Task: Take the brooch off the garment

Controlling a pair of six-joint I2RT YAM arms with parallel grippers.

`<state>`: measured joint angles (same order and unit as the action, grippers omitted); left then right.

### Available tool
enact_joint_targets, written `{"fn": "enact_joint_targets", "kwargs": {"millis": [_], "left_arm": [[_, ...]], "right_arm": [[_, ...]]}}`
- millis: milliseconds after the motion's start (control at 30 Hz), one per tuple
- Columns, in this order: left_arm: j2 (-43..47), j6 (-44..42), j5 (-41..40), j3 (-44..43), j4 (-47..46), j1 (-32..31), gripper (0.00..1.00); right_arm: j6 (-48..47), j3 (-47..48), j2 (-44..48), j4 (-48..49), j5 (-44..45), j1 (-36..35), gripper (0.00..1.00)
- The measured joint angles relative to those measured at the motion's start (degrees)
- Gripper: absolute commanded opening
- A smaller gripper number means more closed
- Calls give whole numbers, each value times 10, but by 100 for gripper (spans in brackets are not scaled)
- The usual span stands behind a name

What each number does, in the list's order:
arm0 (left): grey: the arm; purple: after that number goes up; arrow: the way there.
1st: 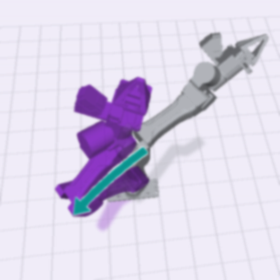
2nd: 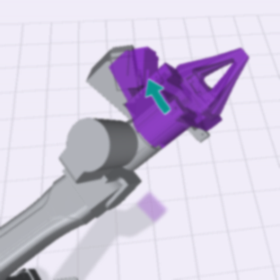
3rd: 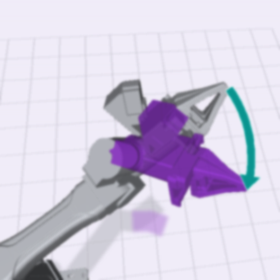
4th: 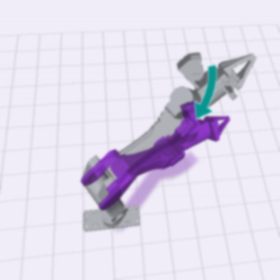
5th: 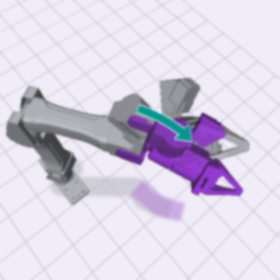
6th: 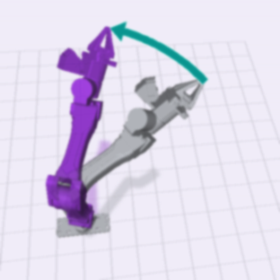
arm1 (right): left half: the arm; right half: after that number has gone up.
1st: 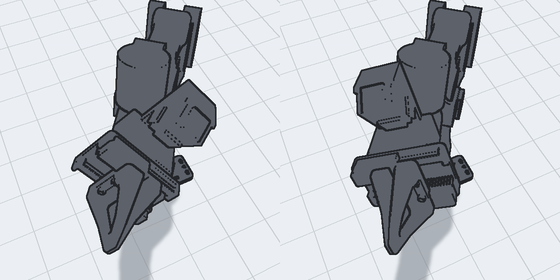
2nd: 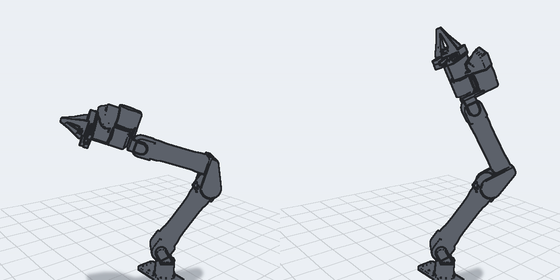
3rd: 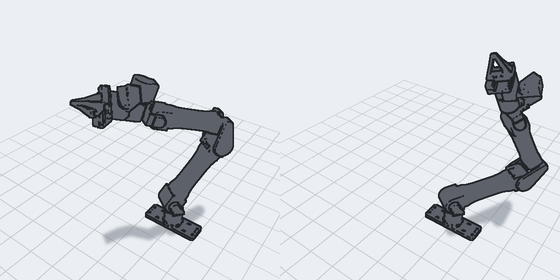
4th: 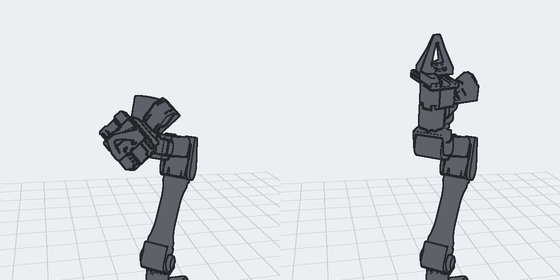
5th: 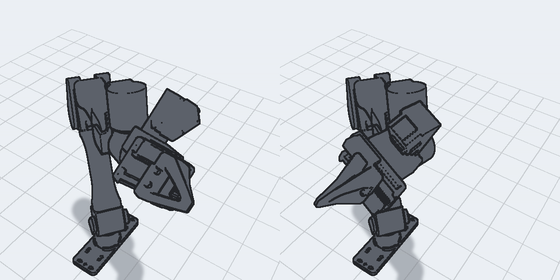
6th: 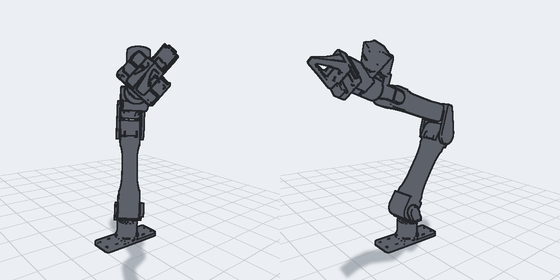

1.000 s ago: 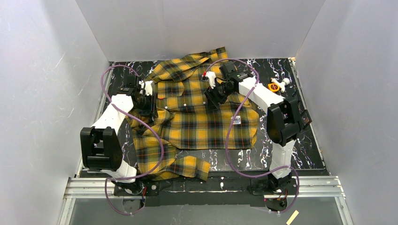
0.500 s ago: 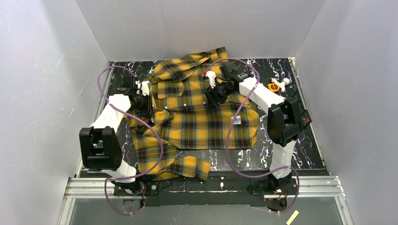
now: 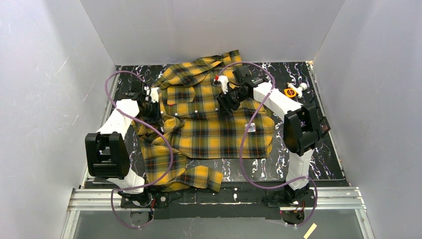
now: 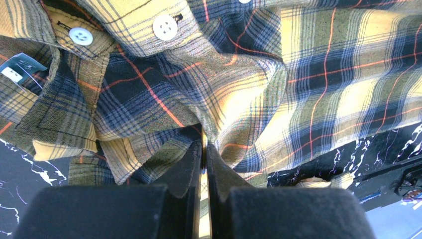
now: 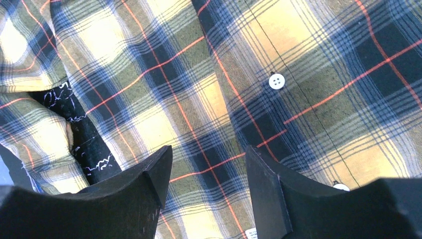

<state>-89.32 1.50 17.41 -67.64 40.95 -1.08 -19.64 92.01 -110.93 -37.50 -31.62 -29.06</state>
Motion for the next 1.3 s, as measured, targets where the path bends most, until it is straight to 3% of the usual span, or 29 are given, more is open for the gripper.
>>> {"fn": "enact_joint_targets", "kwargs": {"millis": [267,500,900,1300], "left_arm": [[20,-30,12,-8,19,2,0],[35,-72,59,-42,56,9,0],[35,-165,201,-74,115,56,0],[23,-187,295,-82,131,63,0]], "right_arm": [[19,0,0,24,-40,-22,63],[68,16,-12,97,-90,-64,68],[291,69,-130,361,-181,-122,75],[437,69,-147,559,-217,-162,75]]}}
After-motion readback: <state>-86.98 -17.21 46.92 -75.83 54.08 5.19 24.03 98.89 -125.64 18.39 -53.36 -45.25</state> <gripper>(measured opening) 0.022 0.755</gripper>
